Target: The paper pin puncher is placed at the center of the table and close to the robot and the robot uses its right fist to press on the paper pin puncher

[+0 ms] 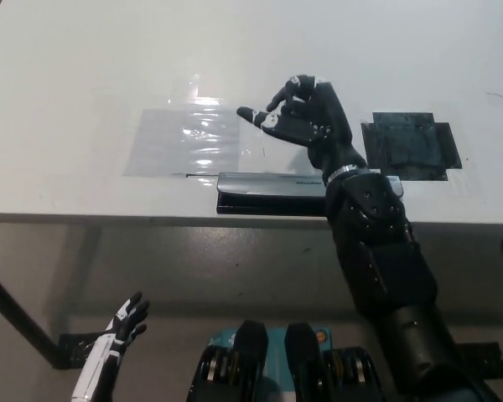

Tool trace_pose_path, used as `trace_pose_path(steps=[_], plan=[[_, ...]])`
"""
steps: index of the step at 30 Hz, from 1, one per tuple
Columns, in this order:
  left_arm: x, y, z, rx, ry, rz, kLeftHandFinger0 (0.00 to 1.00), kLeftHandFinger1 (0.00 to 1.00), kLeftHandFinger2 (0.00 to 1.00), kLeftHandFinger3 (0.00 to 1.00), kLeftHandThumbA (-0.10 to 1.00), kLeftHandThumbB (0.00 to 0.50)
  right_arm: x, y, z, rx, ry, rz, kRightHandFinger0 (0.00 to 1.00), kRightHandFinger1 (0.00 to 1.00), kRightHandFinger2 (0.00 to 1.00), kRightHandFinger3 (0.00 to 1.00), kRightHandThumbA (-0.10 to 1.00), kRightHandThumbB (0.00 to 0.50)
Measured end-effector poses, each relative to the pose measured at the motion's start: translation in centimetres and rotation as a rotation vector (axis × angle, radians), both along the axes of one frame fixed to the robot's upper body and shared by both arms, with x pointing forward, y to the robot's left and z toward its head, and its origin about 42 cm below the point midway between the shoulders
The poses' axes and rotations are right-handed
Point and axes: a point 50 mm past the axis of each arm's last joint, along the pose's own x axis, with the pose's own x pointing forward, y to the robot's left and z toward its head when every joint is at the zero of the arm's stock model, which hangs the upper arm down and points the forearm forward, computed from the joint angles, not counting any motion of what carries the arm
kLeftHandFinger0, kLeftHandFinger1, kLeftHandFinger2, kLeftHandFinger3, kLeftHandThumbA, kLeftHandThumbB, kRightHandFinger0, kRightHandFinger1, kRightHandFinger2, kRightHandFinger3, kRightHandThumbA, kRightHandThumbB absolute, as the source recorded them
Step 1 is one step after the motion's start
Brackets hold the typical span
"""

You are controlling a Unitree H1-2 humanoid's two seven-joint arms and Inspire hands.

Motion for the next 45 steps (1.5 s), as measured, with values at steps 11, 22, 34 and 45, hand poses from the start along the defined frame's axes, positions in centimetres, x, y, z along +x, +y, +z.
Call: trace_pose_path(steps=[11, 22, 34, 45], plan=[[0.0, 0.1, 0.0, 0.001, 0.001, 0.002, 1.00, 1.00, 1.00, 1.00, 1.00, 0.256, 1.3, 0.5, -4.6, -0.032, 0.128, -0.013, 0.10, 0.16, 0.36, 0.24, 1.00, 0.261], [0.1, 0.0, 0.1, 0.001, -0.002, 0.001, 1.00, 1.00, 1.00, 1.00, 1.00, 0.265, 1.5, 0.5, -6.8, -0.031, 0.125, -0.019, 0.00, 0.08, 0.38, 0.28, 1.00, 0.254], [0.1, 0.0, 0.1, 0.001, -0.003, 0.001, 1.00, 1.00, 1.00, 1.00, 1.00, 0.281, 0.4, 0.3, -8.7, -0.018, 0.075, -0.038, 0.00, 0.00, 0.29, 0.19, 1.00, 0.175], [-1.3, 0.3, -0.9, 0.002, 0.036, 0.009, 1.00, 1.00, 1.00, 1.00, 1.00, 0.272, -1.8, 1.6, -10.6, -0.025, -0.009, -0.013, 0.00, 0.01, 0.29, 0.15, 1.00, 0.172]])
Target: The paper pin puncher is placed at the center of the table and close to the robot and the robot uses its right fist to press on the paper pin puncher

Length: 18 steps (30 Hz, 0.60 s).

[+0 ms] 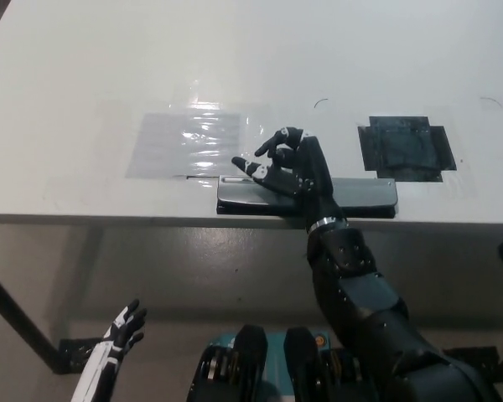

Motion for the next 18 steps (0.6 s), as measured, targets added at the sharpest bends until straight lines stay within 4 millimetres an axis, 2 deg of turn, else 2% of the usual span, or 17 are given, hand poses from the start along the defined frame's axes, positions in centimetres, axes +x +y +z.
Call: trace_pose_path(steps=[2, 4, 5, 6, 10, 11, 12, 13, 14, 16, 18], plan=[[-0.5, 0.1, -0.4, 0.000, 0.014, 0.003, 1.00, 1.00, 1.00, 1.00, 1.00, 0.273, -0.2, 0.2, -0.1, -0.011, -0.004, 0.009, 0.00, 0.02, 0.31, 0.17, 1.00, 0.207], [-0.9, 0.1, -0.7, 0.000, 0.027, 0.005, 1.00, 1.00, 1.00, 1.00, 1.00, 0.279, -0.3, 0.3, -0.2, -0.025, -0.008, 0.018, 0.00, 0.04, 0.33, 0.20, 1.00, 0.196], [-1.1, 0.1, -0.7, 0.000, 0.030, 0.006, 1.00, 1.00, 1.00, 1.00, 1.00, 0.288, -0.3, 0.3, -0.2, -0.031, -0.009, 0.020, 0.00, 0.08, 0.35, 0.21, 1.00, 0.194], [-1.2, 0.2, -0.8, 0.001, 0.034, 0.007, 1.00, 1.00, 1.00, 1.00, 1.00, 0.283, -0.3, 0.4, -0.2, -0.037, -0.011, 0.023, 0.00, 0.08, 0.35, 0.22, 1.00, 0.172], [-1.2, 0.2, -1.0, 0.001, 0.040, 0.007, 1.00, 1.00, 1.00, 1.00, 1.00, 0.279, -0.3, 0.4, -0.2, -0.048, -0.014, 0.024, 0.00, 0.07, 0.33, 0.24, 1.00, 0.198], [-1.2, 0.2, -1.0, 0.001, 0.039, 0.007, 1.00, 1.00, 1.00, 1.00, 1.00, 0.280, -0.3, 0.4, -0.2, -0.046, -0.015, 0.023, 0.00, 0.08, 0.33, 0.23, 1.00, 0.174], [-1.2, 0.1, -1.0, 0.001, 0.039, 0.006, 1.00, 1.00, 1.00, 1.00, 1.00, 0.281, -0.3, 0.4, -0.1, -0.043, -0.019, 0.020, 0.00, 0.07, 0.31, 0.22, 1.00, 0.181], [-1.2, 0.1, -1.0, 0.001, 0.038, 0.005, 1.00, 1.00, 1.00, 1.00, 1.00, 0.279, -0.4, 0.3, -0.1, -0.040, -0.022, 0.017, 0.00, 0.04, 0.24, 0.16, 1.00, 0.192], [-1.1, 0.1, -0.9, 0.001, 0.036, 0.003, 1.00, 1.00, 1.00, 1.00, 1.00, 0.280, -0.5, 0.1, 0.0, -0.024, -0.035, 0.006, 0.00, 0.02, 0.22, 0.14, 1.00, 0.188], [-1.0, 0.0, -0.8, 0.003, 0.031, 0.001, 1.00, 1.00, 1.00, 1.00, 1.00, 0.276, -0.6, -0.2, 0.6, -0.003, -0.070, -0.009, 0.00, 0.06, 0.25, 0.17, 1.00, 0.177], [-0.9, 0.1, -0.8, 0.005, 0.029, 0.001, 1.00, 1.00, 1.00, 1.00, 1.00, 0.281, -0.9, -0.6, 1.9, 0.033, -0.144, -0.023, 0.00, 0.00, 0.20, 0.10, 1.00, 0.193]])
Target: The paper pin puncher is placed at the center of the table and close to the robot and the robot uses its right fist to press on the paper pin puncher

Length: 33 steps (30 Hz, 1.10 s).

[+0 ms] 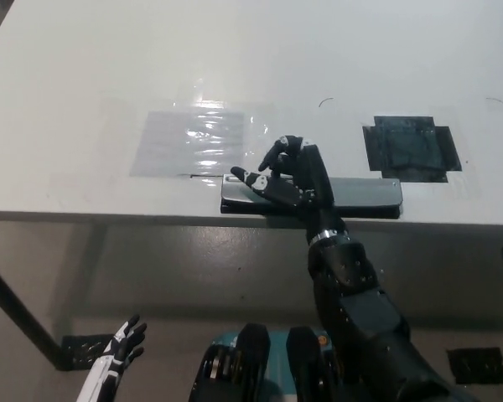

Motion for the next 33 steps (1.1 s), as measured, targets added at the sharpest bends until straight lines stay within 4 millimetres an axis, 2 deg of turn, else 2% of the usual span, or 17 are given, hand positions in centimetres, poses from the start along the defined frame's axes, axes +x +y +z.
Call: trace_pose_path(steps=[2, 3, 6, 8, 10, 12, 16, 19, 23, 25, 27, 29, 31, 33], plan=[[0.1, 0.0, 0.0, 0.000, -0.001, -0.001, 1.00, 1.00, 1.00, 1.00, 1.00, 0.287, -0.1, -0.4, 1.6, 0.024, -0.060, -0.010, 0.04, 0.00, 0.17, 0.10, 1.00, 0.223], [0.2, -0.1, 0.1, 0.000, -0.003, -0.001, 1.00, 1.00, 1.00, 1.00, 1.00, 0.281, -0.1, -0.7, 2.0, 0.028, -0.070, -0.014, 0.00, 0.00, 0.13, 0.07, 1.00, 0.238], [0.5, -0.1, 0.2, 0.000, -0.007, -0.002, 1.00, 1.00, 1.00, 1.00, 1.00, 0.268, -0.3, -1.8, 3.6, 0.042, -0.120, -0.032, 0.00, 0.00, 0.04, 0.00, 1.00, 0.243], [0.9, -0.1, 0.3, 0.000, -0.012, -0.004, 1.00, 1.00, 1.00, 1.00, 1.00, 0.272, -0.3, -2.5, 4.9, 0.045, -0.153, -0.041, 0.00, 0.00, 0.00, 0.00, 1.00, 0.245], [1.1, -0.2, 0.5, 0.000, -0.017, -0.005, 1.00, 1.00, 1.00, 1.00, 1.00, 0.278, -0.3, -3.2, 6.2, 0.045, -0.187, -0.050, 0.00, 0.00, 0.00, 0.00, 1.00, 0.227], [1.4, -0.2, 0.6, 0.000, -0.022, -0.006, 1.00, 1.00, 1.00, 1.00, 1.00, 0.274, -0.4, -4.2, 7.8, 0.047, -0.229, -0.061, 0.00, 0.00, 0.00, 0.00, 1.00, 0.245], [1.6, -0.2, 0.7, 0.000, -0.026, -0.007, 1.00, 1.00, 1.00, 1.00, 1.00, 0.260, -0.8, -6.0, 10.3, 0.044, -0.296, -0.078, 0.00, 0.00, 0.00, 0.00, 1.00, 0.246], [1.7, -0.2, 0.7, 0.001, -0.026, -0.007, 1.00, 1.00, 1.00, 1.00, 1.00, 0.271, -1.5, -7.6, 12.1, 0.037, -0.351, -0.094, 0.00, 0.00, 0.00, 0.00, 1.00, 0.294], [1.8, -0.2, 0.7, 0.001, -0.026, -0.008, 1.00, 1.00, 1.00, 1.00, 1.00, 0.287, -2.7, -9.5, 13.3, 0.023, -0.391, -0.113, 0.00, 0.00, 0.00, 0.00, 1.00, 0.285], [2.0, -0.2, 0.8, 0.001, -0.027, -0.009, 1.00, 1.00, 1.00, 1.00, 1.00, 0.295, -3.9, -11.2, 13.9, 0.007, -0.414, -0.131, 0.00, 0.00, 0.00, 0.00, 1.00, 0.280], [2.1, -0.3, 0.8, 0.001, -0.030, -0.009, 1.00, 1.00, 1.00, 1.00, 1.00, 0.289, -4.9, -12.5, 14.0, -0.005, -0.428, -0.143, 0.00, 0.00, 0.00, 0.00, 1.00, 0.309], [2.2, -0.3, 0.9, 0.001, -0.030, -0.010, 1.00, 1.00, 1.00, 1.00, 1.00, 0.282, -6.3, -14.0, 13.9, -0.021, -0.438, -0.158, 0.00, 0.00, 0.00, 0.00, 1.00, 0.311], [2.2, -0.3, 0.9, 0.002, -0.030, -0.009, 1.00, 1.00, 1.00, 1.00, 1.00, 0.283, -7.9, -15.3, 13.5, -0.037, -0.440, -0.173, 0.00, 0.00, 0.00, 0.00, 1.00, 0.348], [2.2, -0.3, 0.9, 0.001, -0.030, -0.009, 1.00, 1.00, 1.00, 1.00, 1.00, 0.285, -10.1, -16.8, 12.6, -0.053, -0.436, -0.189, 0.00, 0.00, 0.00, 0.00, 1.00, 0.318]])
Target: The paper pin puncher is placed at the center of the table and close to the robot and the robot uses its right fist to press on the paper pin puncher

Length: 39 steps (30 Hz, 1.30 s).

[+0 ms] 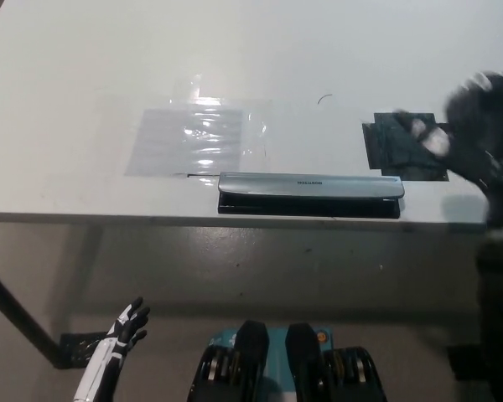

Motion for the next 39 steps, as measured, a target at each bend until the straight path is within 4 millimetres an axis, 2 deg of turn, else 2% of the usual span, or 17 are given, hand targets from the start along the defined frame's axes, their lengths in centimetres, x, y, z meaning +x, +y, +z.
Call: trace_pose_path(steps=[1, 4, 7, 8, 9, 10, 11, 12, 13, 14, 15, 16, 20, 23, 28, 37, 39], plan=[[0.0, 0.0, 0.0, 0.000, 0.000, 0.000, 1.00, 1.00, 1.00, 1.00, 1.00, 0.288, -1.2, -0.7, -0.6, -0.007, 0.007, -0.011, 0.00, 0.00, 0.00, 0.00, 1.00, 0.275], [0.0, 0.0, 0.0, 0.000, -0.001, 0.001, 1.00, 1.00, 1.00, 1.00, 1.00, 0.286, -5.7, -2.7, -2.9, -0.024, 0.059, -0.037, 0.00, 0.00, 0.00, 0.00, 1.00, 0.271], [0.2, 0.0, 0.1, 0.000, -0.005, 0.001, 1.00, 1.00, 1.00, 1.00, 1.00, 0.304, -11.2, -4.3, -5.5, -0.028, 0.143, -0.057, 0.00, 0.00, 0.00, 0.00, 1.00, 0.197], [0.2, 0.0, 0.2, 0.001, -0.007, 0.000, 1.00, 1.00, 1.00, 1.00, 1.00, 0.317, -12.1, -4.5, -6.0, -0.025, 0.162, -0.058, 0.00, 0.00, 0.00, 0.00, 1.00, 0.228], [0.3, 0.0, 0.2, 0.001, -0.009, 0.000, 1.00, 1.00, 1.00, 1.00, 1.00, 0.325, -13.2, -4.6, -6.4, -0.024, 0.183, -0.060, 0.00, 0.00, 0.00, 0.00, 1.00, 0.232], [0.8, -0.1, 0.6, 0.001, -0.023, -0.004, 1.00, 1.00, 1.00, 1.00, 1.00, 0.326, -16.2, -4.9, -7.5, -0.020, 0.239, -0.067, 0.00, 0.00, 0.00, 0.00, 1.00, 0.230], [1.1, -0.1, 0.8, 0.001, -0.031, -0.005, 1.00, 1.00, 1.00, 1.00, 1.00, 0.326, -17.3, -4.9, -8.0, -0.017, 0.267, -0.073, 0.00, 0.00, 0.00, 0.00, 1.00, 0.206], [1.3, -0.1, 1.0, 0.001, -0.037, -0.007, 1.00, 1.00, 1.00, 1.00, 1.00, 0.317, -18.0, -4.9, -8.6, -0.012, 0.293, -0.079, 0.00, 0.00, 0.00, 0.00, 1.00, 0.154], [1.5, -0.2, 1.2, 0.001, -0.046, -0.009, 1.00, 1.00, 1.00, 1.00, 1.00, 0.312, -18.8, -4.8, -9.4, -0.002, 0.328, -0.085, 0.00, 0.00, 0.00, 0.05, 1.00, 0.142], [1.7, -0.2, 1.4, 0.001, -0.052, -0.011, 1.00, 1.00, 1.00, 1.00, 1.00, 0.313, -19.2, -4.7, -10.1, 0.007, 0.359, -0.091, 0.16, 0.07, 0.07, 0.14, 1.00, 0.163], [1.7, -0.3, 1.5, 0.001, -0.055, -0.012, 1.00, 1.00, 1.00, 1.00, 1.00, 0.314, -19.4, -4.5, -10.6, 0.016, 0.379, -0.094, 0.66, 0.62, 0.65, 0.67, 1.00, 0.233], [1.8, -0.3, 1.6, 0.001, -0.059, -0.013, 1.00, 1.00, 1.00, 1.00, 1.00, 0.320, -19.5, -4.4, -11.3, 0.023, 0.409, -0.094, 1.00, 1.00, 1.00, 1.00, 1.00, 0.263], [1.6, -0.3, 1.7, 0.002, -0.063, -0.013, 1.00, 1.00, 1.00, 1.00, 1.00, 0.318, -19.2, -3.7, -14.7, 0.002, 0.548, -0.054, 1.00, 1.00, 1.00, 1.00, 1.00, 0.246], [1.5, -0.3, 1.6, 0.004, -0.061, -0.013, 1.00, 1.00, 1.00, 1.00, 1.00, 0.320, -18.8, -3.1, -16.7, -0.020, 0.618, -0.008, 1.00, 1.00, 1.00, 1.00, 1.00, 0.311], [1.5, -0.3, 1.6, 0.005, -0.061, -0.015, 1.00, 1.00, 1.00, 1.00, 1.00, 0.311, -17.4, -2.2, -20.4, -0.014, 0.718, 0.042, 1.00, 1.00, 1.00, 1.00, 1.00, 0.338], [1.2, -0.3, 1.2, 0.005, -0.047, -0.016, 1.00, 1.00, 1.00, 1.00, 1.00, 0.307, -16.9, -1.7, -22.7, -0.024, 0.753, 0.069, 1.00, 1.00, 1.00, 1.00, 1.00, 0.379], [1.0, -0.3, 0.9, 0.005, -0.038, -0.015, 1.00, 1.00, 1.00, 1.00, 1.00, 0.306, -17.0, -1.8, -23.1, -0.032, 0.762, 0.071, 1.00, 1.00, 1.00, 1.00, 1.00, 0.363]])
